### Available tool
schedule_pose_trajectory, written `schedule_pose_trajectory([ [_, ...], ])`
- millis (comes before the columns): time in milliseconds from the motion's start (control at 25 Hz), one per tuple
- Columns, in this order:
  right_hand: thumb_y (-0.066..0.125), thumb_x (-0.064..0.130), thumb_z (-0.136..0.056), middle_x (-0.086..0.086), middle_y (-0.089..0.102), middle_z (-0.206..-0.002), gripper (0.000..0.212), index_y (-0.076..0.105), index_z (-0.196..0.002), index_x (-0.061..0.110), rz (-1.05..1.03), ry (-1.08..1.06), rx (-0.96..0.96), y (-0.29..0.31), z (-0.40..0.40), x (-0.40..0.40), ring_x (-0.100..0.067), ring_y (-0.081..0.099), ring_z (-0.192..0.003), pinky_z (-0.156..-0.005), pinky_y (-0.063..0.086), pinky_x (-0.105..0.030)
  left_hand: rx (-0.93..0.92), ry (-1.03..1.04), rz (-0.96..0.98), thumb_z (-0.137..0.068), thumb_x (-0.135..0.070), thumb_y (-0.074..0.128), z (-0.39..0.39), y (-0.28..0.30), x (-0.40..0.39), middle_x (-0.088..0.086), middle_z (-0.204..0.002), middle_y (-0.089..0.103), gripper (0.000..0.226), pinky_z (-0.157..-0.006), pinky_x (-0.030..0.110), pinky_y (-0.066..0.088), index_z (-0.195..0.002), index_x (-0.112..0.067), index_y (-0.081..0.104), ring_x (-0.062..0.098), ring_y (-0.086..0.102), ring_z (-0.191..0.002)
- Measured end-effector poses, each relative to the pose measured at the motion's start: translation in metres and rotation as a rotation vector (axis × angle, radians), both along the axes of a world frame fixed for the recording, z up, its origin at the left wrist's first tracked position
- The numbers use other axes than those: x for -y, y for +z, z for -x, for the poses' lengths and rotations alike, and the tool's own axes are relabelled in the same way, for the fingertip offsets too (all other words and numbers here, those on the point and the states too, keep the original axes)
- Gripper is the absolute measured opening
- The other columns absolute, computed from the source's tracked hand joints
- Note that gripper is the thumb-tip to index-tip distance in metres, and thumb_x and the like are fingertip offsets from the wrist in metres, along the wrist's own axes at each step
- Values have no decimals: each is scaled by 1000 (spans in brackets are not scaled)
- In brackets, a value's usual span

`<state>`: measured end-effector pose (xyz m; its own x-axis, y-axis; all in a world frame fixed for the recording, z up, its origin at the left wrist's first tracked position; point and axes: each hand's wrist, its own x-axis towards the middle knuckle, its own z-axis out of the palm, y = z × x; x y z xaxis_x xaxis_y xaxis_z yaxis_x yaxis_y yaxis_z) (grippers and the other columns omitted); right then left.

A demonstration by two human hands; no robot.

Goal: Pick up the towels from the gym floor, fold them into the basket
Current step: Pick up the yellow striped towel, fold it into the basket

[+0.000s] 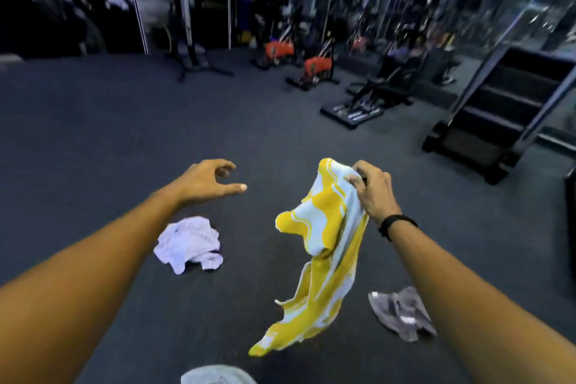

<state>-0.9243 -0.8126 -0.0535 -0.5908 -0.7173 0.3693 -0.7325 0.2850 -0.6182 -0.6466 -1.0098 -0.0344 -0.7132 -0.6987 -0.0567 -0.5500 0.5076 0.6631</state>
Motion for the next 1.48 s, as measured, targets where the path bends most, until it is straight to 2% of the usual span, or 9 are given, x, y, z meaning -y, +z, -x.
schedule_pose_trajectory([
  [240, 52, 22, -95, -13, 49, -72, 26, 45, -76, 5, 140, -119, -247, 189, 32, -58, -30, 47, -69, -61, 37, -42, -186, -45, 120, -76, -53, 72, 21, 162, -27, 0, -131, 55, 70, -98, 35, 44, -136, -24, 49, 17, 51, -120],
  [520, 50, 12, -94, -17, 49, -73, 21, 44, -77, 1, 240, -358, -370, 301, 33, -125, -31, 45, -71, -61, 29, -40, -299, -161, 216, -73, -53, 74, 47, 242, -42, 1, -128, 54, 74, -91, 30, 42, -136, -24, 48, 15, 50, -113],
  [680, 47, 9, -95, -14, 41, -71, 20, 40, -77, 6, 269, -497, -355, 321, 12, -166, -26, 32, -70, -62, 20, -38, -331, -303, 262, -73, -52, 74, 71, 261, -53, -2, -119, 54, 73, -88, 28, 40, -135, -23, 49, 15, 52, -110],
  [760, 46, 8, -96, -15, 37, -72, 20, 38, -78, 7, 300, -594, -335, 325, -2, -192, -24, 27, -71, -62, 15, -37, -343, -408, 254, -73, -53, 74, 85, 269, -62, 0, -125, 56, 73, -90, 28, 41, -135, -23, 49, 15, 52, -109],
  [880, 46, 7, -94, -15, 41, -73, 22, 39, -73, 11, 315, -737, -336, 331, -38, -235, -26, 32, -71, -61, 10, -36, -342, -560, 238, -75, -51, 73, 105, 274, -83, 4, -130, 56, 73, -95, 30, 43, -137, -22, 47, 19, 54, -115],
  [1120, 47, 17, -87, -19, 51, -74, 15, 49, -76, 7, 250, -1085, -380, 330, -155, -353, -35, 49, -75, -64, 34, -39, -364, -876, 186, -74, -49, 74, 116, 272, -178, 3, -123, 58, 68, -91, 29, 42, -132, -20, 52, 16, 55, -107],
  [1240, 49, 21, -86, -12, 54, -77, 14, 50, -77, 11, 176, -1327, -362, 328, -227, -422, -33, 51, -77, -63, 35, -37, -364, -1042, 118, -74, -48, 75, 109, 267, -255, 3, -121, 59, 69, -95, 31, 44, -132, -18, 52, 17, 57, -108],
  [1400, 49, 23, -88, -11, 57, -78, 21, 45, -69, 17, 78, -1504, -364, 327, -334, -511, -35, 53, -79, -60, 33, -35, -399, -1290, 75, -74, -41, 78, 76, 264, -375, 3, -115, 60, 64, -96, 30, 44, -128, -15, 56, 17, 58, -107],
  [1480, 50, 23, -90, -12, 61, -81, 20, 51, -72, 15, 65, -1595, -345, 324, -391, -557, -35, 54, -81, -64, 39, -38, -407, -1419, 63, -70, -46, 79, 48, 267, -436, 2, -117, 60, 69, -100, 32, 44, -128, -16, 56, 15, 57, -109],
])
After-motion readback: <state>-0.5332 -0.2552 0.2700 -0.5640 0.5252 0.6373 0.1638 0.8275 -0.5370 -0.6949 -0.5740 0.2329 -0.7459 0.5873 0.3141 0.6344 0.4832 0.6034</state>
